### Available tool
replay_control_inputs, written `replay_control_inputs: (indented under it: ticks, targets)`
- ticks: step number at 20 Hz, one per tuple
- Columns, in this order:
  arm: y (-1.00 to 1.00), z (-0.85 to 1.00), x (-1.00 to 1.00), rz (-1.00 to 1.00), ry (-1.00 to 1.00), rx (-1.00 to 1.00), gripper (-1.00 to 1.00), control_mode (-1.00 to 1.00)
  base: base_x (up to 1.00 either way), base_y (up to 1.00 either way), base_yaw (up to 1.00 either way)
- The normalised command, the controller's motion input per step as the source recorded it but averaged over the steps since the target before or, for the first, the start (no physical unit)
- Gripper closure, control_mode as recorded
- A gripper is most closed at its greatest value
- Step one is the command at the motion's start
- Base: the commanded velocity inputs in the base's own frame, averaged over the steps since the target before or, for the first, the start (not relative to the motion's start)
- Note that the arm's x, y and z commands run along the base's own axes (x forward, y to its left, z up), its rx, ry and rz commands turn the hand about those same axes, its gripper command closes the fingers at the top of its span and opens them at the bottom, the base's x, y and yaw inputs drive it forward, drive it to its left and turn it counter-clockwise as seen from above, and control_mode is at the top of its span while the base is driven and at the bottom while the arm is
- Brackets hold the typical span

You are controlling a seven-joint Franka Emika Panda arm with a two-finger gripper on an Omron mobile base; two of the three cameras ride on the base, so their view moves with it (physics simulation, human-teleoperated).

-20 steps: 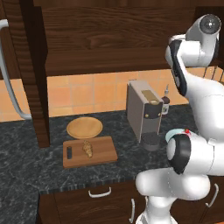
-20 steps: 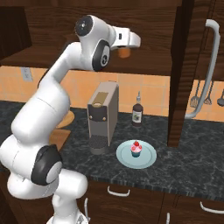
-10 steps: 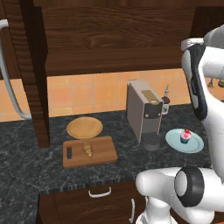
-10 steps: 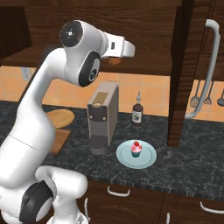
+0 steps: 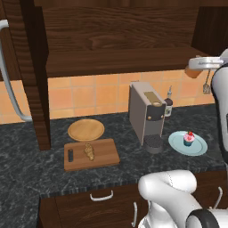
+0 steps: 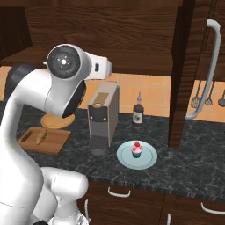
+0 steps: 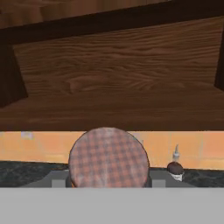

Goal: From the different types of pastries on the counter, select a croissant and place it on the cutting board. Then retrieve a jar of jam from the cabinet and place it alongside the croissant on the cutting board.

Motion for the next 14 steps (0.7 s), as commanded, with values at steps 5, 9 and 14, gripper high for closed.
replay_control_inputs:
  ticks: [5, 9, 14]
  targets:
    - [0.88, -0.25, -1.00, 0.29, -0.28, -0.12, 1.00, -1.00, 0.00, 0.00, 0.00]
    - [1.00, -0.27, -1.00, 0.23, -0.16, -0.19, 1.00, -1.00, 0.00, 0.00, 0.00]
    - [0.44, -0.16, -0.88, 0.20, -0.10, -0.03, 1.00, -1.00, 0.00, 0.00, 0.00]
